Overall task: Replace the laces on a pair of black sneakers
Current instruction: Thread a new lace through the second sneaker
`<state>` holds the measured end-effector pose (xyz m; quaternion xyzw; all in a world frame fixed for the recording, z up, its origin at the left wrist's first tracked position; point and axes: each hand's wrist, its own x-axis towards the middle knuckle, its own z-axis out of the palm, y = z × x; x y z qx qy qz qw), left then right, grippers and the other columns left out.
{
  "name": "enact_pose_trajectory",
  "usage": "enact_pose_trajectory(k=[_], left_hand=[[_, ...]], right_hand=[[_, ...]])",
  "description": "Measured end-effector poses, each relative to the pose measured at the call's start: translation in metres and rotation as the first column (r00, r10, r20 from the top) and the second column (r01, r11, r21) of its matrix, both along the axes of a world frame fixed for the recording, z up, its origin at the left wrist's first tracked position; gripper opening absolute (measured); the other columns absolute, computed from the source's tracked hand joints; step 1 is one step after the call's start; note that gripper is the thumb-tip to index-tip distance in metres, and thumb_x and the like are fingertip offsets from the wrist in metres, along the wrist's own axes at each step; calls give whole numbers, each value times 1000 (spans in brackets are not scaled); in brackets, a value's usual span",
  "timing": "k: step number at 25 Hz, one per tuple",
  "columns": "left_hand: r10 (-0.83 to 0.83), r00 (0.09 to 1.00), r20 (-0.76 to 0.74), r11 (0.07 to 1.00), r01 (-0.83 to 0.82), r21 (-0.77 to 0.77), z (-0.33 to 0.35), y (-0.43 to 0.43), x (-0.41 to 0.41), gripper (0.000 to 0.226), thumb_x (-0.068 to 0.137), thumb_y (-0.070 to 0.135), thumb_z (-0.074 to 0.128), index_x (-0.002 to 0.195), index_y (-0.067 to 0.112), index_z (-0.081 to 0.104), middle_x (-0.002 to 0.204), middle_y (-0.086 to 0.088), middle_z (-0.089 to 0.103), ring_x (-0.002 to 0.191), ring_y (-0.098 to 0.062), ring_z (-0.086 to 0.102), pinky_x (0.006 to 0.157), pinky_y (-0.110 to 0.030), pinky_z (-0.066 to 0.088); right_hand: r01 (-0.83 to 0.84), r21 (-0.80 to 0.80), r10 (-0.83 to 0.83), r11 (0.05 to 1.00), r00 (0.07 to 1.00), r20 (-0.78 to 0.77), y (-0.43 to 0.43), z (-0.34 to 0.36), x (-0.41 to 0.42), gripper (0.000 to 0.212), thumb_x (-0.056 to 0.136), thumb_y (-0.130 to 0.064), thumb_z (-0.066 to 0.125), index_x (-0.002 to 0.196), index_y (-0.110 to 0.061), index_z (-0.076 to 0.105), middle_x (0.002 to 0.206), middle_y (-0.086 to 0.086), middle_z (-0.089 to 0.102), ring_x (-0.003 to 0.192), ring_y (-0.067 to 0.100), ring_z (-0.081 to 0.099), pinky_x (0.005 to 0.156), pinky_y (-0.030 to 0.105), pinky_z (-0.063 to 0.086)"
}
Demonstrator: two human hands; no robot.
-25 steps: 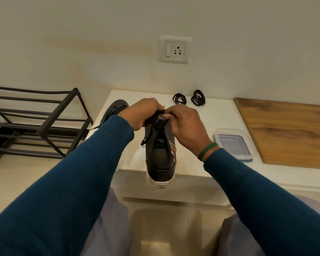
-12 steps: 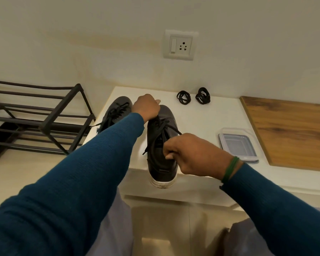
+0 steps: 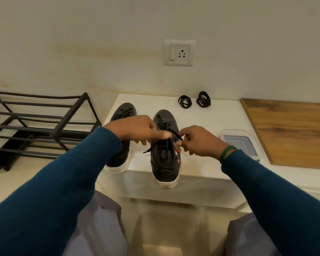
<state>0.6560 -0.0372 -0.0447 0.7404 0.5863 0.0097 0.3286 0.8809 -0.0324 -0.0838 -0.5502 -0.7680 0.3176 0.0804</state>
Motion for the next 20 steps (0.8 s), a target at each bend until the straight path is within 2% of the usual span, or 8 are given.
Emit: enact_pose_trajectory(k=[2, 5, 7, 9, 11, 14, 17, 20], left_hand=[[-76, 996, -38, 997, 75, -20, -2, -8, -4, 37, 81, 60, 71, 82, 24, 65, 74, 7, 71, 65, -1, 64, 68, -24, 47], [-61, 997, -48, 996, 64, 64, 2, -3, -14, 21, 83, 42, 78, 81, 26, 64, 73, 8, 68, 60, 0, 61, 65, -22, 46], [18, 1000, 2, 968, -18, 250, 4, 9, -17, 16, 84, 32, 79, 82, 24, 64, 78, 8, 69, 61, 0, 63, 61, -20, 48], [97, 989, 107, 864, -137, 485, -2, 21, -8, 10, 89, 19, 73, 85, 22, 65, 88, 6, 70, 71, -2, 64, 65, -19, 48], [105, 985, 140, 837, -163, 521, -10, 31, 7, 14, 91, 7, 64, 95, 19, 67, 100, 3, 68, 88, -11, 64, 71, -19, 46], [53, 996, 75, 920, -78, 385, -23, 35, 22, 36, 92, 0, 55, 122, 17, 64, 127, -5, 63, 113, -21, 59, 93, -29, 49], [121, 990, 70, 897, -139, 420, -18, 27, 5, 44, 96, 5, 53, 138, 17, 54, 141, -5, 53, 128, -23, 51, 108, -35, 41], [337, 901, -272, 849, -167, 501, -19, 7, -34, 40, 98, 28, 51, 136, 16, 51, 136, -9, 51, 123, -32, 49, 107, -48, 37]], right_hand=[[-2, 65, 1, 998, 1000, 11, 3, 1, -7, 11, 98, -21, 59, 96, -15, 68, 81, 4, 67, 71, 18, 68, 59, 24, 50], [29, 320, -90, 947, 980, 177, 15, 6, -13, 15, 98, -23, 55, 98, -16, 68, 92, 4, 65, 79, 19, 60, 67, 33, 51], [69, 419, -148, 905, 976, 157, 22, 9, -16, 17, 98, -21, 53, 105, -18, 69, 99, 4, 66, 86, 21, 59, 75, 38, 53], [51, 446, -115, 894, 986, 119, 29, 9, -25, 24, 98, -16, 51, 113, -17, 70, 107, 6, 66, 96, 23, 60, 83, 39, 53], [-20, 393, -22, 919, 994, 103, 33, 6, -36, 30, 97, -11, 52, 123, -14, 67, 112, 8, 65, 103, 26, 61, 89, 40, 52], [-50, 242, 35, 969, 997, 68, 33, 0, -41, 39, 93, -8, 56, 132, -13, 56, 110, 8, 64, 105, 29, 62, 89, 39, 52], [233, 215, -193, 948, 963, -190, 19, -5, -30, 52, 101, -28, 52, 149, -17, 38, 124, 1, 58, 114, 22, 57, 95, 34, 46], [263, -47, -250, 964, 827, -503, -17, -23, -32, 52, 98, -56, 48, 143, -29, 44, 129, -12, 52, 120, 16, 53, 97, 33, 44]])
